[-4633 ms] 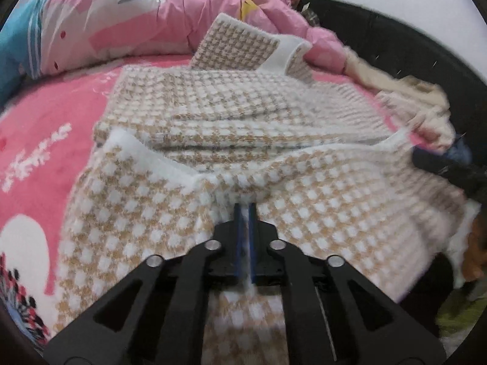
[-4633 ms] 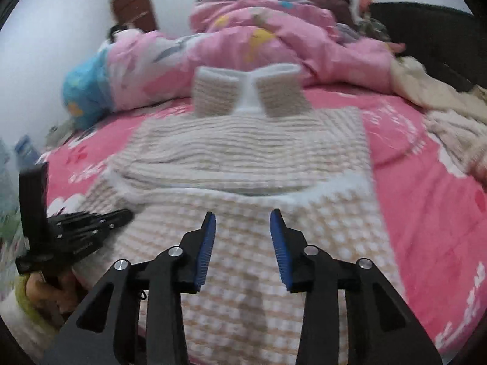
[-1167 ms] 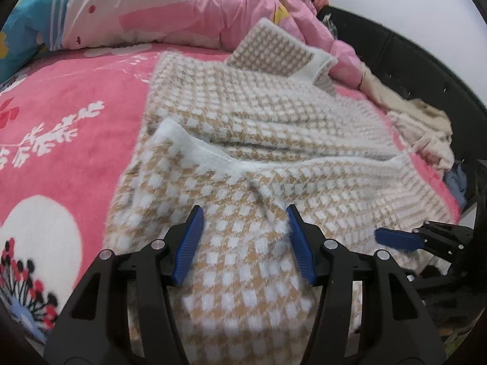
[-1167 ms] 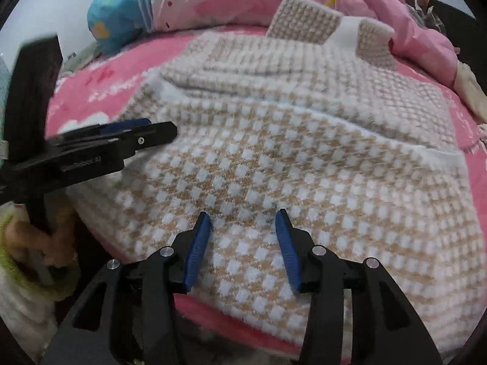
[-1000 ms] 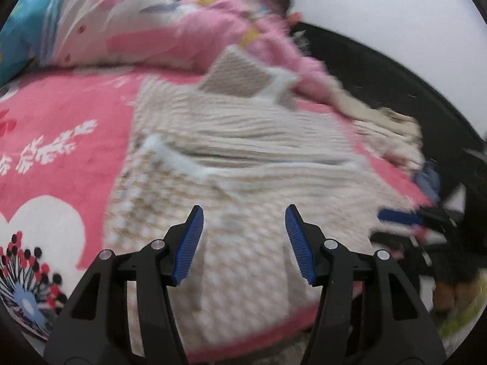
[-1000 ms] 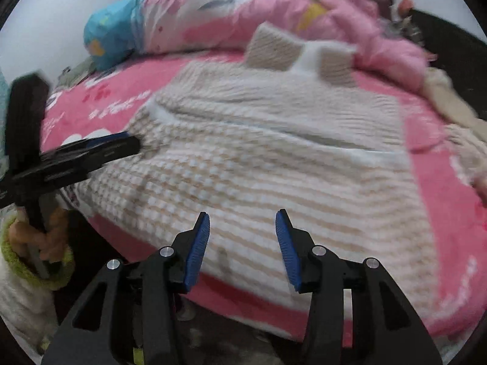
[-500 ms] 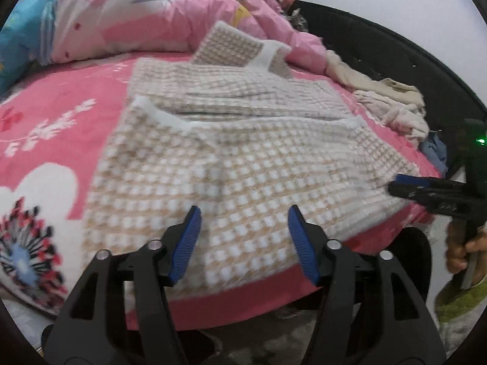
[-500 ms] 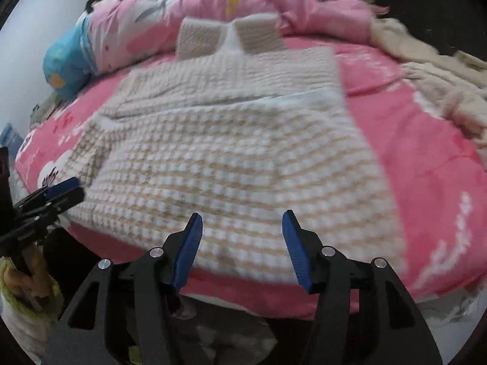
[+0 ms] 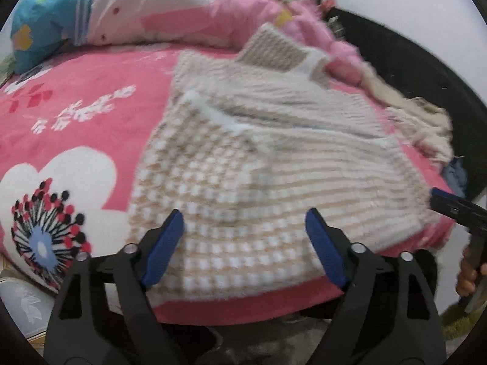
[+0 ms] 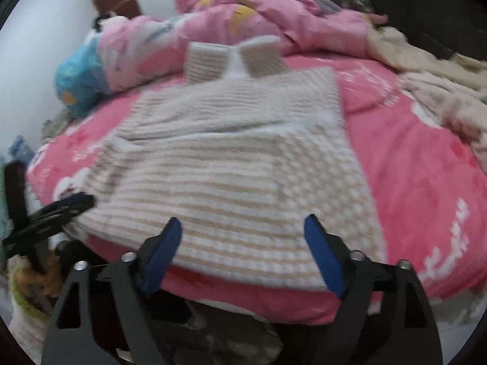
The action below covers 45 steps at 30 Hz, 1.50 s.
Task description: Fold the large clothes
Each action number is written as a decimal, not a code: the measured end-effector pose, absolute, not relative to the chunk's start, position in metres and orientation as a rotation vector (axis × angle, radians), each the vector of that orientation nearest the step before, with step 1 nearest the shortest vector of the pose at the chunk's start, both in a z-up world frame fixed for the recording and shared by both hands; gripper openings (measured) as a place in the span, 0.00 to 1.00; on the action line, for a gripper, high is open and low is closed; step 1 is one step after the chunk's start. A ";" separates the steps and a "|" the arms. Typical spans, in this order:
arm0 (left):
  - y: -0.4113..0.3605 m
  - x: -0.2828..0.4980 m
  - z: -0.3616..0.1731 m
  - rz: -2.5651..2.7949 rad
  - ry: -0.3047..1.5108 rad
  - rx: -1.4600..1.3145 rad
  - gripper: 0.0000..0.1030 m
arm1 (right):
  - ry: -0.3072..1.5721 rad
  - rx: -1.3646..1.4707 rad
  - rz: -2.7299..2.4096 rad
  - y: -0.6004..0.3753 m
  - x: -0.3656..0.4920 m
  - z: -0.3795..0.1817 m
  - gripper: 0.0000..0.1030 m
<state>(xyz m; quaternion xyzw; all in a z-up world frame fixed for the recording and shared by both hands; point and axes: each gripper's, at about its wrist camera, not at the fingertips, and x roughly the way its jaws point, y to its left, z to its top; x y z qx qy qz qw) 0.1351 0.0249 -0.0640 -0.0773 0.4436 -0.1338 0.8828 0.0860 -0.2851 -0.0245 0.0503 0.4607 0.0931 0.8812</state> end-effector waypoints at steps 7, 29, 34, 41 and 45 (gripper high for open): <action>0.023 0.138 -0.077 -0.265 0.956 -0.139 0.83 | 1.082 0.016 0.140 -0.261 0.104 -0.066 0.94; 0.040 0.198 0.011 -0.255 0.804 -0.121 0.85 | 0.879 0.210 0.314 -0.286 0.160 0.053 0.94; 0.030 0.254 0.031 -0.313 0.790 -0.141 0.85 | 0.876 0.283 0.356 -0.304 0.227 0.064 0.94; -0.002 0.380 0.047 -0.391 0.770 -0.226 0.85 | 0.917 0.452 0.427 -0.335 0.348 0.056 0.94; -0.028 0.451 0.035 -0.358 0.817 -0.234 0.85 | 0.951 0.552 0.409 -0.350 0.422 0.043 0.92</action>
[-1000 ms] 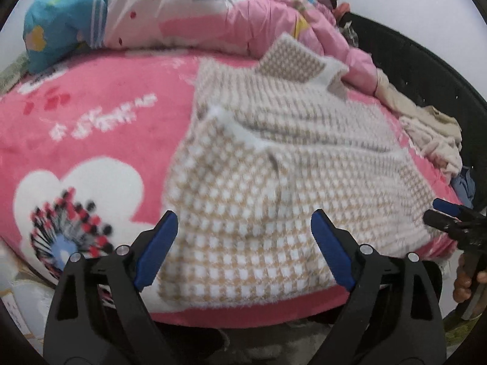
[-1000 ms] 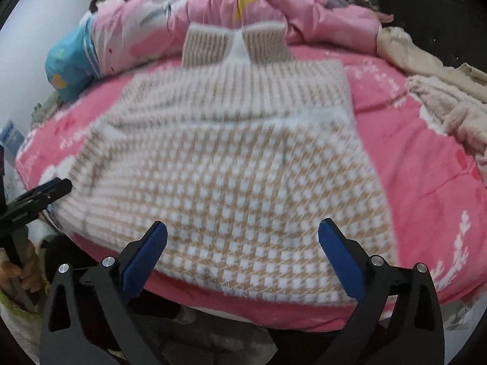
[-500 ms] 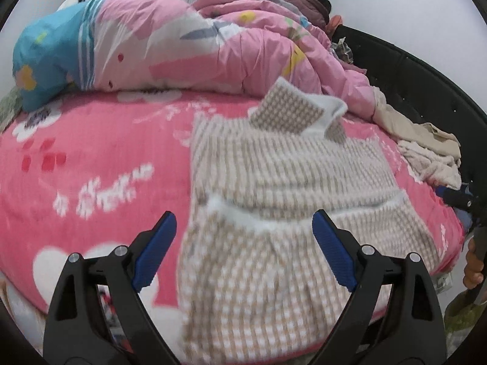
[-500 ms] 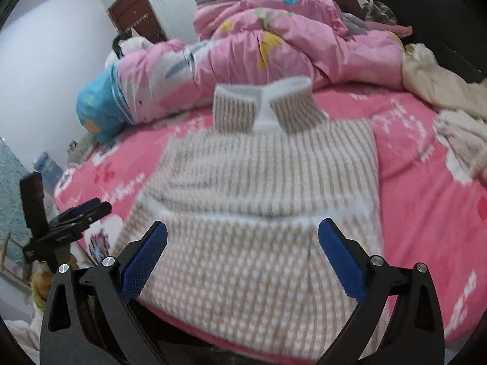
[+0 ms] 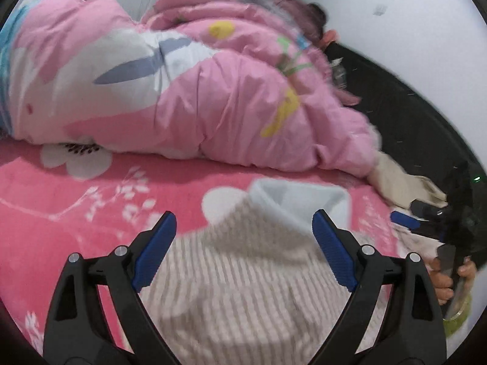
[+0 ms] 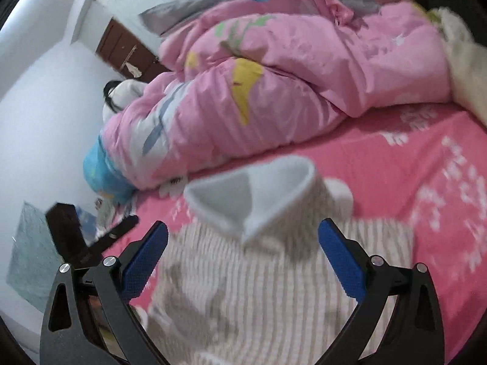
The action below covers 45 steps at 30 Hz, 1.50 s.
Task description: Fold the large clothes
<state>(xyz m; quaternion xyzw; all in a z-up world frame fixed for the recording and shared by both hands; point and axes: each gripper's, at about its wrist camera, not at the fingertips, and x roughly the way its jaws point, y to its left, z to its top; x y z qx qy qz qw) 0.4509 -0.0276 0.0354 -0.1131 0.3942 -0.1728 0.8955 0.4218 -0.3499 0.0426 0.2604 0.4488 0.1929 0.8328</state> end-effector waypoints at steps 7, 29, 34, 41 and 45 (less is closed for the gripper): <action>-0.070 0.505 -0.006 -0.367 0.901 -0.220 0.74 | 1.099 0.521 0.389 -0.331 0.506 0.000 0.78; -0.087 0.382 -0.048 -0.468 0.874 0.367 0.08 | 1.032 0.218 0.589 -0.290 0.397 0.055 0.18; -0.079 0.386 -0.050 -0.466 0.921 0.337 0.14 | 1.248 0.314 0.650 -0.239 0.436 -0.016 0.18; -0.031 0.366 -0.018 -0.524 0.921 0.172 0.31 | 1.221 0.266 0.677 -0.229 0.383 -0.049 0.19; -0.031 0.377 0.004 -0.549 0.864 0.054 0.32 | 1.235 0.332 0.665 -0.228 0.388 -0.056 0.19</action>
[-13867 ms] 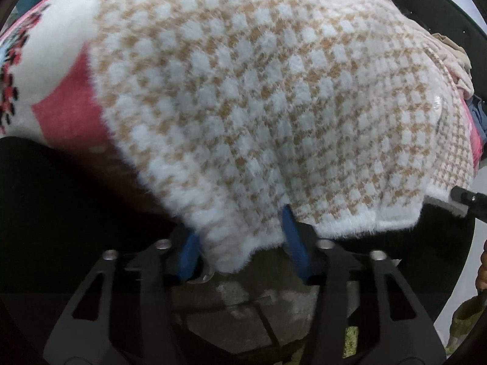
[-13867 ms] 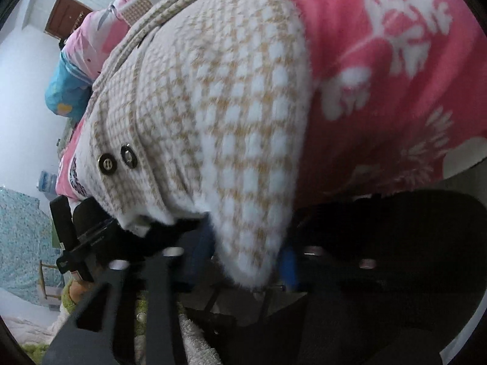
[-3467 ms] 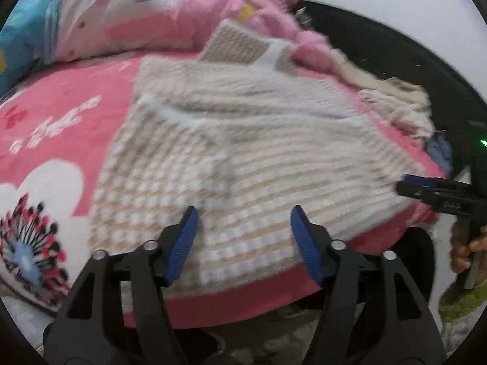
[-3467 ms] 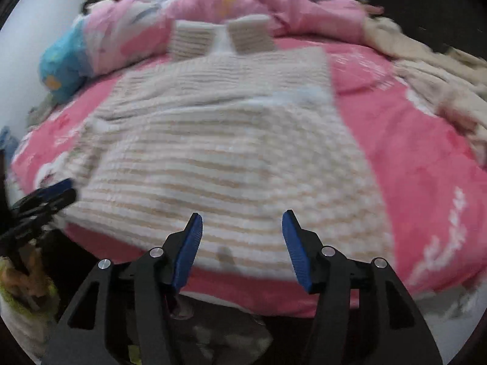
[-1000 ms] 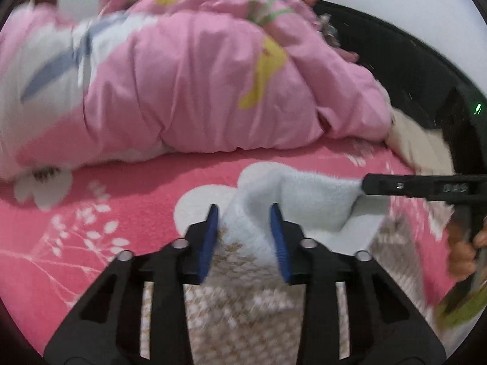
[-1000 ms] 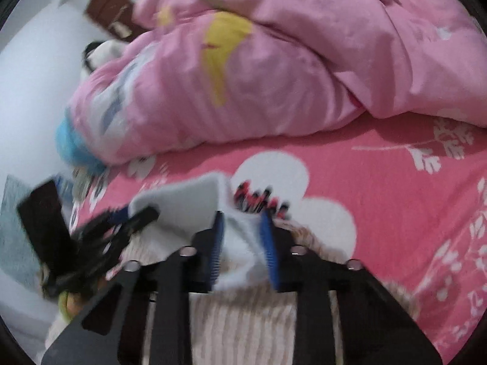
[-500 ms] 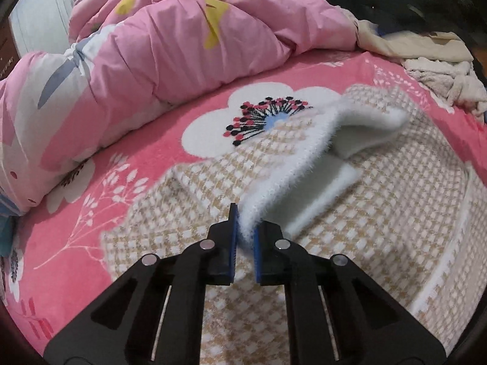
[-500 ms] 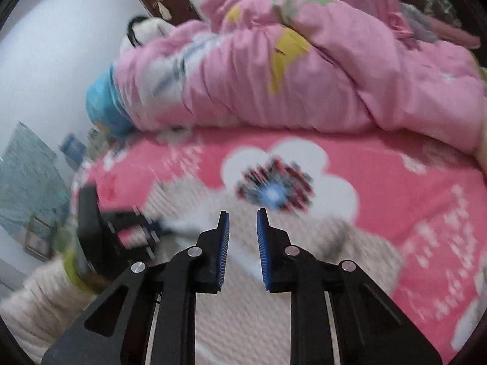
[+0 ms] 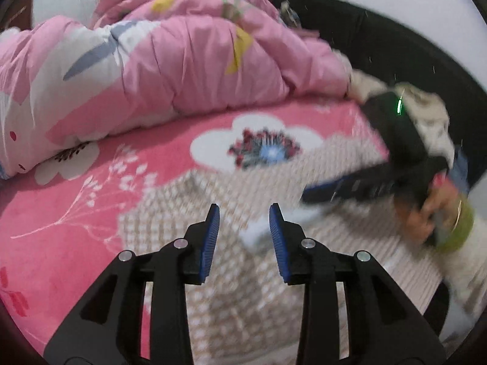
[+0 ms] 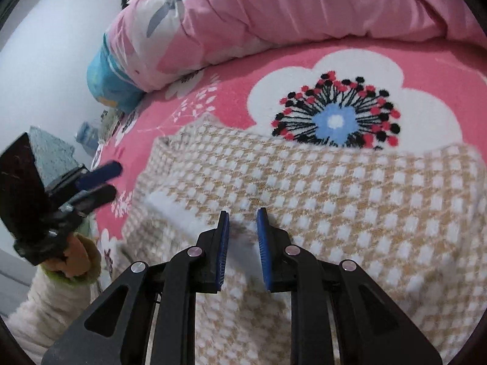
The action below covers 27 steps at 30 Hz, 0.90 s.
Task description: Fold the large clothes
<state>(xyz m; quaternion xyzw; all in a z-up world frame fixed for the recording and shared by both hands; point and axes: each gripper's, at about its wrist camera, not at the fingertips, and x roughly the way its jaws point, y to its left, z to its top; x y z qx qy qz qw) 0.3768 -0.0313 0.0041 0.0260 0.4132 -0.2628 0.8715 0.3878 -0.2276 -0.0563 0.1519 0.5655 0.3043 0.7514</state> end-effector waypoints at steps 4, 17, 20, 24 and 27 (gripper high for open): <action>-0.067 0.413 -0.020 -0.529 0.949 -0.015 0.33 | 1.240 0.365 0.652 -0.231 0.386 -0.060 0.20; -0.063 0.423 -0.074 -0.495 1.041 -0.017 0.33 | 1.130 0.245 0.428 -0.303 0.377 -0.010 0.33; -0.065 0.423 -0.074 -0.487 1.025 -0.003 0.33 | 1.218 0.138 0.371 -0.285 0.386 -0.052 0.33; -0.065 0.417 -0.074 -0.498 0.999 0.037 0.33 | 1.206 0.082 0.364 -0.290 0.353 -0.052 0.33; -0.063 0.418 -0.074 -0.506 0.991 0.036 0.34 | 1.277 0.054 0.290 -0.304 0.335 -0.044 0.38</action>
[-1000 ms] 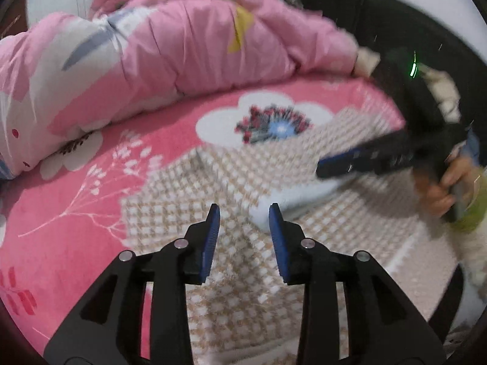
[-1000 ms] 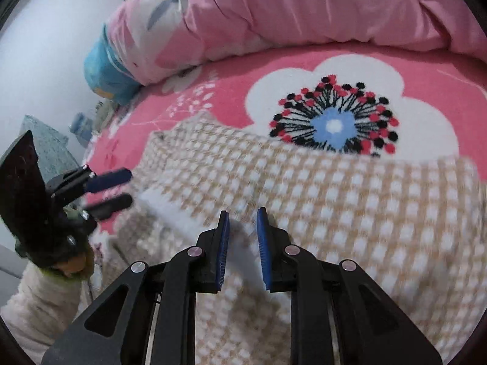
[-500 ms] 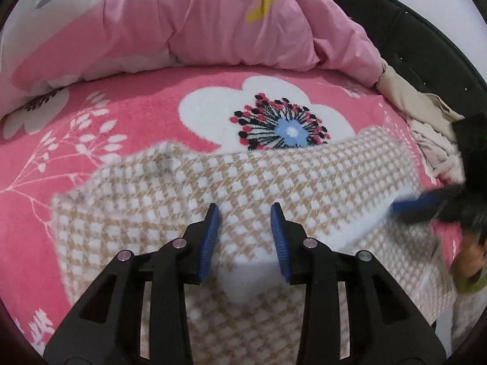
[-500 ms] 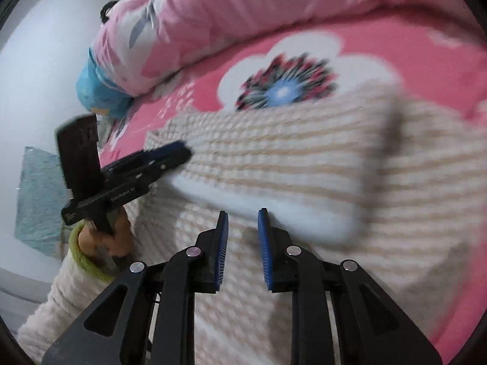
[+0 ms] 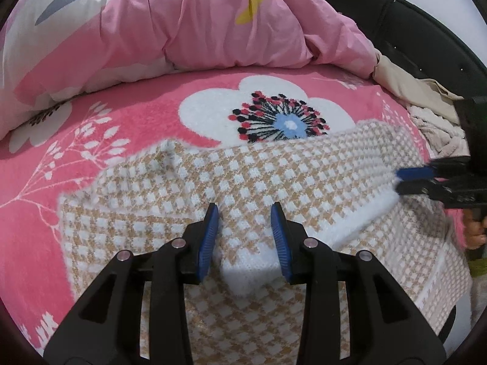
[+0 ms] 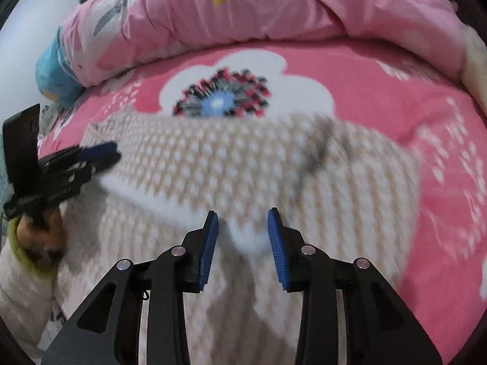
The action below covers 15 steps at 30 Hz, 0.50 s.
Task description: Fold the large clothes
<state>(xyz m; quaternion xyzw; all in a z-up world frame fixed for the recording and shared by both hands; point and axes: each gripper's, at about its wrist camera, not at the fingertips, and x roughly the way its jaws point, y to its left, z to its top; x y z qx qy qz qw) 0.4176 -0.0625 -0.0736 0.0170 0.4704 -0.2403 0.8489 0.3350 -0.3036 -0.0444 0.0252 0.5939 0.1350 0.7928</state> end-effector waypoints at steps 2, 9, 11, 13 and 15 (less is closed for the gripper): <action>-0.060 0.419 -0.074 -0.512 0.993 0.018 0.34 | 1.249 0.022 0.282 -0.304 0.327 -0.028 0.38; -0.060 0.415 -0.073 -0.507 0.978 0.017 0.34 | 1.086 -0.047 0.405 -0.237 0.340 0.005 0.53; -0.059 0.412 -0.073 -0.502 0.971 0.022 0.34 | 1.127 -0.103 0.395 -0.212 0.352 -0.019 0.53; -0.060 0.410 -0.073 -0.494 0.965 0.030 0.34 | 1.175 -0.197 0.346 -0.197 0.354 -0.055 0.56; -0.063 0.407 -0.074 -0.481 0.977 0.058 0.34 | 1.143 -0.190 0.337 -0.203 0.340 -0.056 0.58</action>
